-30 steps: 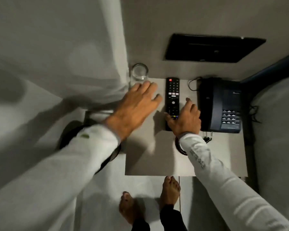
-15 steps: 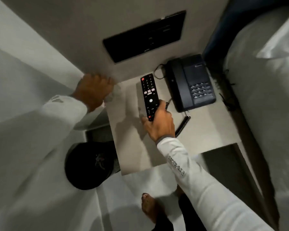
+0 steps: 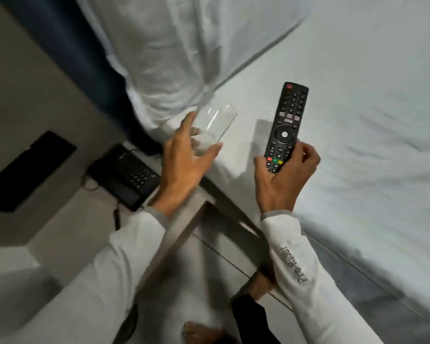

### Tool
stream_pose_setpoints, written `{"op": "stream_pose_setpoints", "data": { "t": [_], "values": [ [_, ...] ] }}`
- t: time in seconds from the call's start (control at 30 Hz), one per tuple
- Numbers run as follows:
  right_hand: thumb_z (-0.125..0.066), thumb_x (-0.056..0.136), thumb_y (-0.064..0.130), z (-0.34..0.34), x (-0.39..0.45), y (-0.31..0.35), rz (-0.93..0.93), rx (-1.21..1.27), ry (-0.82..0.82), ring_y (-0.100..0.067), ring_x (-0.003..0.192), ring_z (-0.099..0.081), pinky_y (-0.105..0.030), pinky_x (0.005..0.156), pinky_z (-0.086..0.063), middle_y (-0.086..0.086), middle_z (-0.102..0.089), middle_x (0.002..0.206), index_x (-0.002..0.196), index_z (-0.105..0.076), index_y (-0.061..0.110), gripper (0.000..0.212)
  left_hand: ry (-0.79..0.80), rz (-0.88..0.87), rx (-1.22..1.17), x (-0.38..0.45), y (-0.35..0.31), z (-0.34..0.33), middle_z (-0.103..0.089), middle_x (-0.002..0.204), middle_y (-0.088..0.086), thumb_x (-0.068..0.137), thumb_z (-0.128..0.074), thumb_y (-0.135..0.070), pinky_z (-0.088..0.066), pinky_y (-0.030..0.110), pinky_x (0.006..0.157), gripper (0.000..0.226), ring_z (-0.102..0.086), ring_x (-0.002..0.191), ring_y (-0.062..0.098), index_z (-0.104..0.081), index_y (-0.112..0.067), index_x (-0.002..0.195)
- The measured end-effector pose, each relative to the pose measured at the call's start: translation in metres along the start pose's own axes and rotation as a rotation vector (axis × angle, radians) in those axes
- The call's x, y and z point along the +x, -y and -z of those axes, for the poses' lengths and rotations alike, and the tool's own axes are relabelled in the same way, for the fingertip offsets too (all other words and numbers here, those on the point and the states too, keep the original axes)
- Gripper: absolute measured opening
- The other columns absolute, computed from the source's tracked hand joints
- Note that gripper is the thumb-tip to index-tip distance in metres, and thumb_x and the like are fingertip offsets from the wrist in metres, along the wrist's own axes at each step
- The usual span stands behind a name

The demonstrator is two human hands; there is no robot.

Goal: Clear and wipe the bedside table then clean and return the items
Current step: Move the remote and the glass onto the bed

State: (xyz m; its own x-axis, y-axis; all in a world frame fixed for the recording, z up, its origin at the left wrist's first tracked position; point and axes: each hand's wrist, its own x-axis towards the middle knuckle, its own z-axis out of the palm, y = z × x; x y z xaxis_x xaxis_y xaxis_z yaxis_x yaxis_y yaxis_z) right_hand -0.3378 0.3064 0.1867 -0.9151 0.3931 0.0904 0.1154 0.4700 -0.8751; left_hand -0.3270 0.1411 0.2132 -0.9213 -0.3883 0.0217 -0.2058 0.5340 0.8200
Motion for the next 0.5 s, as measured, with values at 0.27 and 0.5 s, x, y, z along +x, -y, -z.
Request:
{"op": "stream_pose_setpoints", "data": {
  "t": [0.27, 0.5],
  "values": [
    [-0.067, 0.073, 0.029, 0.090, 0.095, -0.103, -0.217, -0.205, -0.205, -0.033, 0.140, -0.037, -0.048, 0.114, -0.026, -0.013, -0.036, 0.153, 0.138, -0.048, 0.007, 0.071, 0.163, -0.060, -0.072, 0.015, -0.086, -0.196, -0.069, 0.126, 0.006, 0.079, -0.078, -0.048, -0.056, 0.044, 0.097, 0.080, -0.068, 0.112, 0.023, -0.044, -0.021, 0.146],
    [-0.068, 0.083, 0.035, 0.081, 0.099, -0.144, -0.188, -0.366, -0.161, -0.032, 0.146, -0.029, -0.046, 0.120, -0.019, -0.015, -0.028, 0.160, 0.145, -0.039, 0.004, 0.075, 0.161, -0.232, 0.304, 0.020, -0.073, -0.239, -0.066, 0.131, 0.009, 0.081, -0.068, -0.064, -0.049, 0.042, 0.097, 0.085, -0.058, 0.121, 0.029, -0.046, -0.013, 0.146]
  ]
}}
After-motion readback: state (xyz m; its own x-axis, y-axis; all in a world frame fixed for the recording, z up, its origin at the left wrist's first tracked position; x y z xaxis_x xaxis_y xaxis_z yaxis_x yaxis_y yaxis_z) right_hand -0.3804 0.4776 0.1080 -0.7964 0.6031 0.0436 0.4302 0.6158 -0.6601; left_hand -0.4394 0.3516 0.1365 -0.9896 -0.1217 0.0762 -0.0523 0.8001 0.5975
